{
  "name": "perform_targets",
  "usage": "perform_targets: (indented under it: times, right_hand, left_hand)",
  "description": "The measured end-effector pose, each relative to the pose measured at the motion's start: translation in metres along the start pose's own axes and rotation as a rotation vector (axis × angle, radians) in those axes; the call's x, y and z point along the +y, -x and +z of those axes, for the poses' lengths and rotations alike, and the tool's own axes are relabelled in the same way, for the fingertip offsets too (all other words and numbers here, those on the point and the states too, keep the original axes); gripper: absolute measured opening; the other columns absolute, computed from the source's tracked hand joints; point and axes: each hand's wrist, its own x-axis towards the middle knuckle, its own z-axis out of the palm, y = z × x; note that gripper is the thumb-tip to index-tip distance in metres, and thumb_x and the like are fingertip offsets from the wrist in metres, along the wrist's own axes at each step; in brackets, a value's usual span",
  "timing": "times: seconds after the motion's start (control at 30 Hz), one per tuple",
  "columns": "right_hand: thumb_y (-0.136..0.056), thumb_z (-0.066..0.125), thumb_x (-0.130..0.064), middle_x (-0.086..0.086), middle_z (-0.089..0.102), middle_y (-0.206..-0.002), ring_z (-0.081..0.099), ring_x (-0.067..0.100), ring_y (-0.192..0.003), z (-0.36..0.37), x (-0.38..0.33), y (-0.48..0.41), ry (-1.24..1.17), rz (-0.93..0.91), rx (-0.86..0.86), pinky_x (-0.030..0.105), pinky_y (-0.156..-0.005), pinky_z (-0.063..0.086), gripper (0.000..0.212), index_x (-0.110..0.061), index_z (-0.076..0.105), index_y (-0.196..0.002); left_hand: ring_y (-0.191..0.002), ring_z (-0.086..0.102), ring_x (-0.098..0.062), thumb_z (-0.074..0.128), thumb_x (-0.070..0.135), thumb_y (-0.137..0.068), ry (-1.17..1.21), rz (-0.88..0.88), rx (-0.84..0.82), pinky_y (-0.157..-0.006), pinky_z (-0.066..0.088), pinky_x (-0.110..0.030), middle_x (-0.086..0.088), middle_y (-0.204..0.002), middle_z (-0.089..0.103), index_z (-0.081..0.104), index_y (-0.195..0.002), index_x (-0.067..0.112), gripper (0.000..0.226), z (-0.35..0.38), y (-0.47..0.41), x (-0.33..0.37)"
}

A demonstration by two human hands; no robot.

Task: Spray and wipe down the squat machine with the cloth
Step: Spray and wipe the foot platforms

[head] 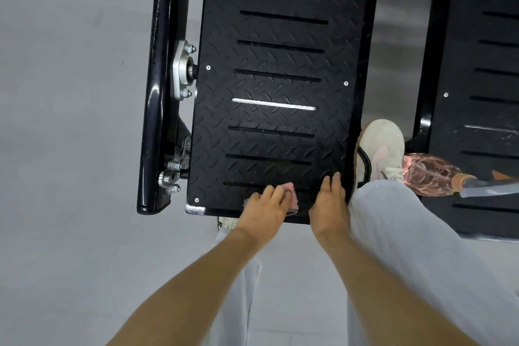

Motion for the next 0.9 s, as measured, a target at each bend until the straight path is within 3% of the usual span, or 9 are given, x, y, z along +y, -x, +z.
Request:
perform_targets:
  times: [0.1, 0.23, 0.37, 0.63, 0.77, 0.9]
  right_hand:
    - [-0.089, 0.061, -0.010, 0.013, 0.000, -0.159, 0.019, 0.027, -0.142, -0.003, 0.000, -0.002, -0.011, 0.000, -0.012, 0.031, -0.113, 0.029, 0.080, -0.005, 0.012, -0.151]
    - [-0.090, 0.059, -0.012, 0.014, -0.002, -0.159, 0.017, 0.028, -0.142, 0.001, 0.001, 0.001, -0.010, 0.008, -0.016, 0.032, -0.113, 0.030, 0.079, -0.007, 0.010, -0.152]
    - [-0.092, 0.056, -0.010, 0.015, -0.004, -0.158, 0.013, 0.028, -0.144, 0.005, 0.006, 0.004, -0.008, 0.016, -0.005, 0.033, -0.116, 0.024, 0.078, -0.011, 0.007, -0.153]
    - [-0.090, 0.058, -0.007, 0.013, -0.002, -0.159, 0.014, 0.026, -0.145, 0.009, 0.009, 0.005, -0.033, 0.027, 0.034, 0.033, -0.117, 0.023, 0.081, -0.007, 0.007, -0.152]
    - [-0.098, 0.046, -0.010, 0.013, 0.000, -0.159, 0.014, 0.026, -0.145, 0.011, 0.006, 0.003, -0.077, 0.034, 0.065, 0.033, -0.117, 0.023, 0.065, -0.006, 0.010, -0.152]
    - [-0.100, 0.043, -0.020, 0.013, 0.004, -0.159, 0.016, 0.026, -0.144, 0.010, 0.004, -0.002, -0.085, 0.049, 0.054, 0.033, -0.115, 0.025, 0.059, -0.005, 0.017, -0.150]
  left_hand:
    - [-0.101, 0.051, -0.027, 0.065, 0.013, -0.075, -0.039, -0.021, 0.028, -0.073, 0.049, -0.036, -0.009, -0.115, 0.050, 0.048, -0.130, 0.015, 0.058, -0.001, 0.006, -0.030]
    - [-0.071, 0.057, -0.026, 0.082, 0.005, -0.033, -0.047, -0.130, 0.048, -0.048, 0.050, -0.033, -0.008, -0.084, 0.056, 0.070, -0.100, 0.014, 0.069, 0.006, 0.028, -0.067]
    - [-0.068, 0.056, -0.023, 0.083, 0.003, -0.022, 0.038, -0.223, 0.012, -0.046, 0.048, -0.030, -0.006, -0.082, 0.055, 0.070, -0.097, 0.011, 0.077, 0.013, 0.032, -0.057]
    - [-0.083, 0.056, -0.022, 0.075, 0.006, -0.056, 0.164, -0.156, -0.032, -0.057, 0.050, -0.030, -0.006, -0.096, 0.055, 0.061, -0.117, 0.013, 0.063, 0.001, -0.004, 0.011]
    - [-0.113, 0.044, -0.024, 0.057, 0.008, -0.085, 0.109, -0.061, -0.088, -0.082, 0.047, -0.033, -0.007, -0.128, 0.039, 0.023, -0.147, 0.010, 0.070, -0.009, -0.021, 0.030]
    - [-0.118, 0.038, -0.025, 0.048, 0.013, -0.094, -0.157, 0.182, -0.085, -0.085, 0.043, -0.035, -0.010, -0.142, 0.028, 0.007, -0.150, 0.002, 0.070, -0.017, -0.028, 0.021]
